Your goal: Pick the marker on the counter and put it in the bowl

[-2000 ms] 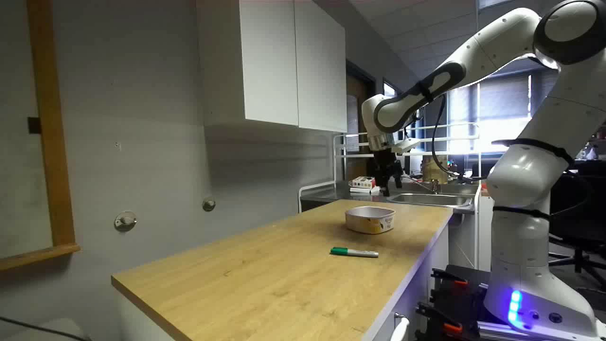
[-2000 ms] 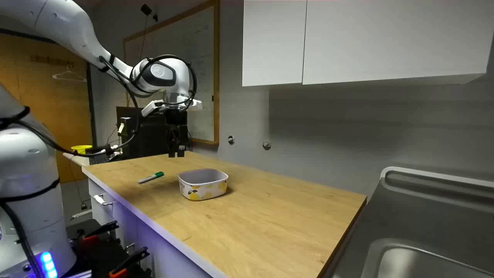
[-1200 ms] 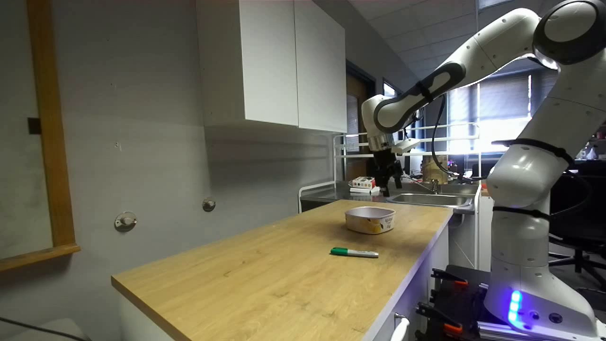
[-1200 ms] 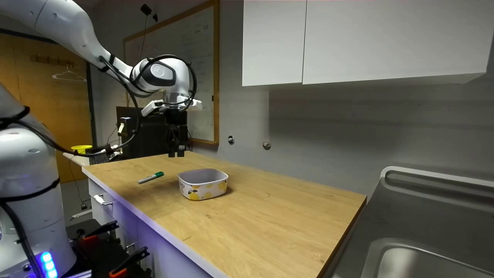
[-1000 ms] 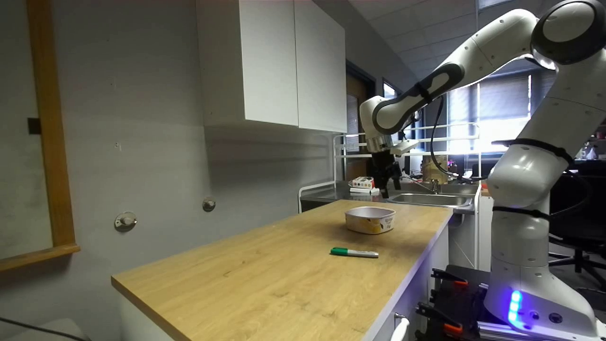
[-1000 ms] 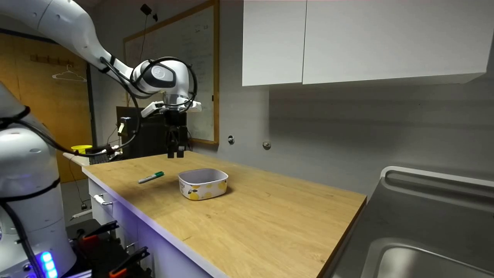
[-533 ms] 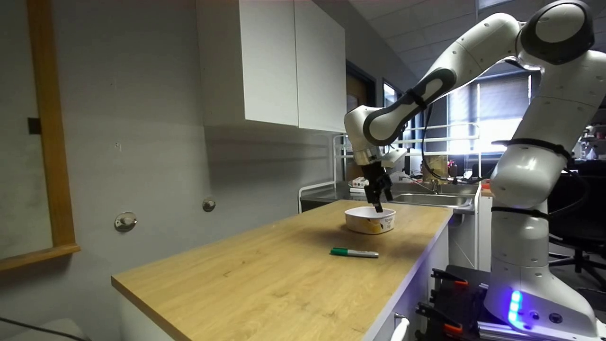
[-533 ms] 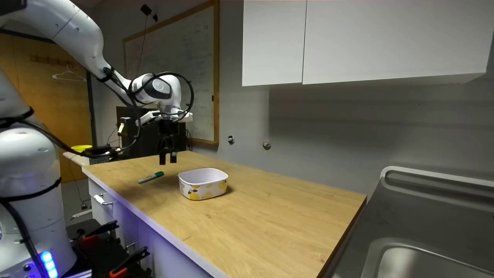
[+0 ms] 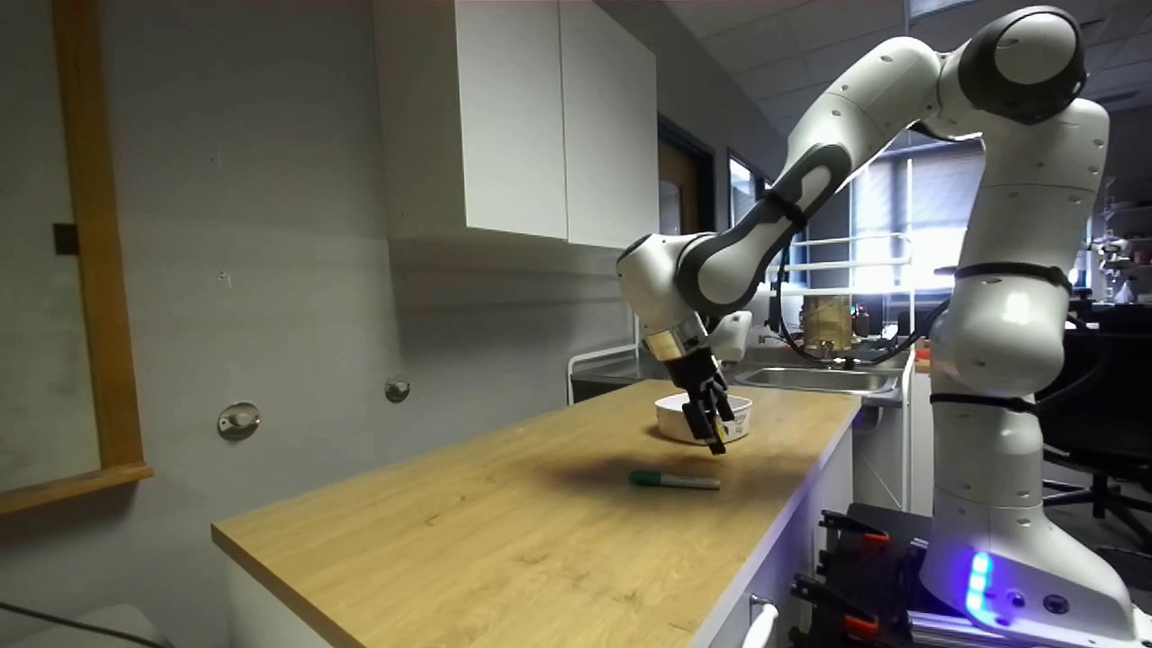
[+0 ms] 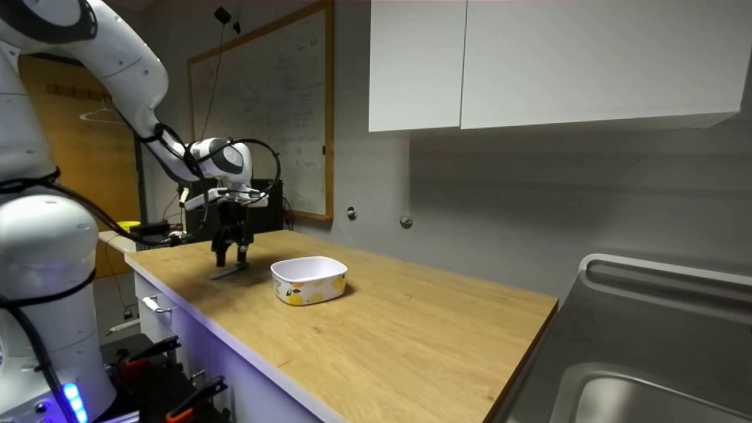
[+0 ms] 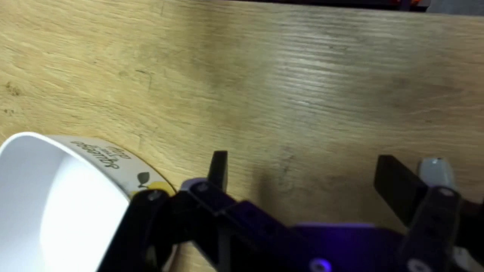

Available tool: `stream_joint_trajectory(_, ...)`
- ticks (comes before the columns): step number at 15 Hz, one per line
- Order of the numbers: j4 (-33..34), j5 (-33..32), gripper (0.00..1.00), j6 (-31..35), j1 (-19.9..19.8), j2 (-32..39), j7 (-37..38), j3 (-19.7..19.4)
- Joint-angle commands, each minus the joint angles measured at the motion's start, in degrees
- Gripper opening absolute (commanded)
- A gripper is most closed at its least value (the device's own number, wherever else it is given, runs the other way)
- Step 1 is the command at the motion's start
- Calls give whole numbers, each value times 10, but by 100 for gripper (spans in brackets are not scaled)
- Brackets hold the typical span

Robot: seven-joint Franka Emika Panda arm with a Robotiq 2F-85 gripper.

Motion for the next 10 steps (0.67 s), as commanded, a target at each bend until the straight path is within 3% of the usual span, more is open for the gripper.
stream_joint_trajectory(1, 33, -3, 100, -12, 30, 55, 14, 15)
stream_joint_trajectory(10, 102, 40, 100, -29, 71, 129, -42, 13)
